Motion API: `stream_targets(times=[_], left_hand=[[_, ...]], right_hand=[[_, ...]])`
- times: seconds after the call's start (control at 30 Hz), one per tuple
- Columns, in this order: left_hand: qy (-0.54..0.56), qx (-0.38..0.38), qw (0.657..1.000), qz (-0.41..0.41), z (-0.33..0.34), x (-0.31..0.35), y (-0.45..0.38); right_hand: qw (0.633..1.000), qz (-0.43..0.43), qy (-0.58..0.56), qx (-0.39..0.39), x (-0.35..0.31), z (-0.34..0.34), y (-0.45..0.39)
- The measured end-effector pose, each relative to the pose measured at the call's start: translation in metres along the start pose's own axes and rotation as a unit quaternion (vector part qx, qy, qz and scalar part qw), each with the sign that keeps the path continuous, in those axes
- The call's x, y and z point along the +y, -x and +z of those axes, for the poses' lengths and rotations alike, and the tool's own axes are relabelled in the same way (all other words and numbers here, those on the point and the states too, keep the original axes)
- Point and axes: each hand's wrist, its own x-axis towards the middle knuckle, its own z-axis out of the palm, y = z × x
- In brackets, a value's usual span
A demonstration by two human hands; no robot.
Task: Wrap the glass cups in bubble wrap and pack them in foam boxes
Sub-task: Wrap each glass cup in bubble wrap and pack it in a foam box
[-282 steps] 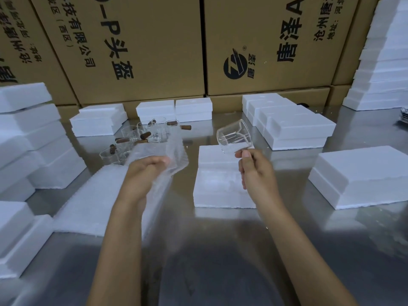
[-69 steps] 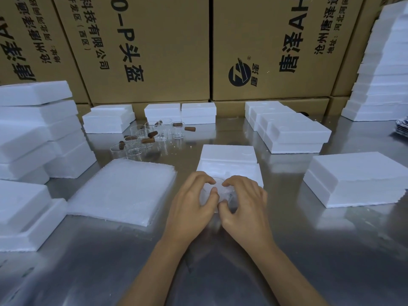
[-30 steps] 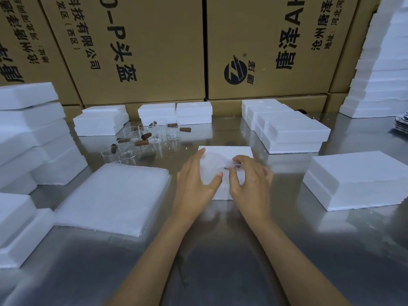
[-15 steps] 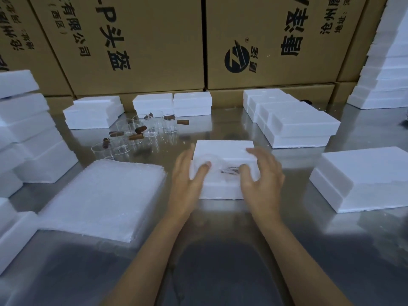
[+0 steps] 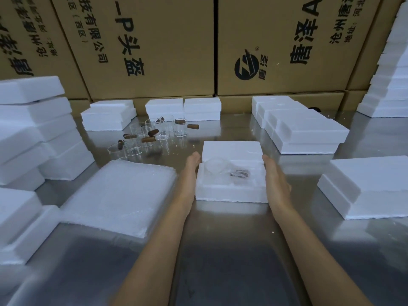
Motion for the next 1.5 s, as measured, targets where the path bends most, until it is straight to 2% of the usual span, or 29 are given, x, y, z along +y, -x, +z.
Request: stream_targets(times=[0.07, 0.2, 0.3, 0.37, 0.47, 0.63, 0.87, 1.23, 1.5], left_hand=[[0.022, 0.015, 1.000, 0.007, -0.004, -0.001, 0.001], [0.026, 0.031, 0.999, 0.028, -0.013, 0.003, 0.000], [0.029, 0.023, 0.998, 0.058, -0.014, 0.015, 0.006], [0.044, 0.027, 0.994, 0.093, -0.013, 0.027, 0.011], [0.067, 0.072, 0.985, 0.140, -0.016, 0.041, 0.018], [0.043, 0.128, 0.984, 0.117, -0.013, 0.041, 0.023], [-0.025, 0.102, 0.987, 0.118, -0.011, 0.018, 0.040], [-0.098, 0.093, 0.985, 0.111, -0.013, 0.011, 0.051], [-0.095, 0.072, 0.983, 0.137, -0.012, 0.004, 0.042]], right_hand=[[1.000, -0.016, -0.024, -0.008, -0.002, -0.002, 0.000], [0.984, -0.053, -0.167, -0.023, -0.015, -0.012, 0.004], [0.980, -0.082, -0.180, -0.023, -0.023, -0.019, 0.005], [0.976, -0.113, -0.184, -0.014, -0.027, -0.021, 0.009], [0.968, -0.164, -0.187, 0.027, -0.029, -0.023, 0.014], [0.956, -0.219, -0.178, 0.086, -0.020, -0.020, 0.018], [0.952, -0.245, -0.124, 0.133, -0.003, -0.008, 0.027], [0.964, -0.224, -0.083, 0.115, 0.008, -0.007, 0.035], [0.964, -0.240, -0.085, 0.080, 0.009, -0.006, 0.034]])
